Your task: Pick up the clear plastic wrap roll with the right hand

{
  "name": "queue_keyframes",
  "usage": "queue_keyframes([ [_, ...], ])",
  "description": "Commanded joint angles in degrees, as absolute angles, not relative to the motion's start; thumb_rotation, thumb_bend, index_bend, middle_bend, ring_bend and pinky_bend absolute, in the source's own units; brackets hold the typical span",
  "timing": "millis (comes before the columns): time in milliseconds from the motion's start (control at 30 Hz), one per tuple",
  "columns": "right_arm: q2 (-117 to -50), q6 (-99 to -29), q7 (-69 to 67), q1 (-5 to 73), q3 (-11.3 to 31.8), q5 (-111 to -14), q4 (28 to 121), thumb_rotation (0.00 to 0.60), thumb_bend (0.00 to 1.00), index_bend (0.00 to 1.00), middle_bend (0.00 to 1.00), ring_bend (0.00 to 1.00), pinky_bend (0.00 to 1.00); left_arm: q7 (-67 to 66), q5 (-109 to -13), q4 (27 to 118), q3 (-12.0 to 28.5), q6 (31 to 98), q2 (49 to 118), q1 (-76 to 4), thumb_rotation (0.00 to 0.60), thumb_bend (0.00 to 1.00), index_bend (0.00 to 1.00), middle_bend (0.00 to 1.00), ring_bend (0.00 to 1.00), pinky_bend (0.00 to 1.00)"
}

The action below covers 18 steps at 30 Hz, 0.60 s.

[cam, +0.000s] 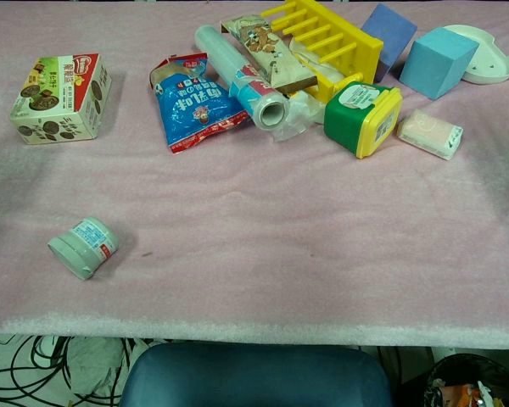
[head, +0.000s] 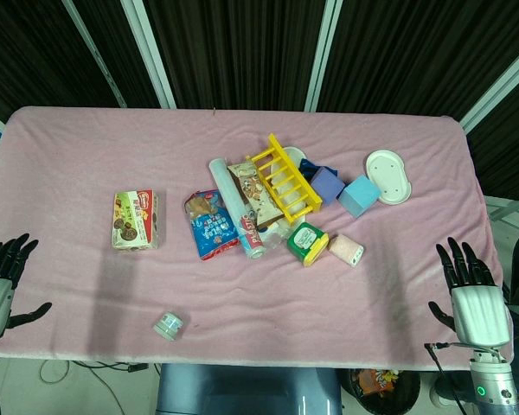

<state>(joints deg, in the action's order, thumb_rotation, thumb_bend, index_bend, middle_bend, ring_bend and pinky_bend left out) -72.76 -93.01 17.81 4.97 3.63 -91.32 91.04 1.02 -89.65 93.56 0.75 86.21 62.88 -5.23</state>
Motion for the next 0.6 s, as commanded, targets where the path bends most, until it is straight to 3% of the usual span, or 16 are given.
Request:
queue_keyframes([
  [33,-72.76,-92.68,17.68,5.00,3.51,-91.39,90.98,0.600,0.17,0.00,0.00,0.00,0.23,1.05,-89.58,93.54,0.77,86.21,62.86,-5.21,0.600,0.00,0.00,0.00,0.00,0.00],
  [600,-72.22,-91.24,16.18,5.04,3.09,-91.60,93.53,0.600,0.17,0.00,0.00,0.00,0.23,1.63,-89.65,93.65,0.78,86.30,62.72,-5.18,0.600,0.00,0.00,0.00,0.00,0.00],
])
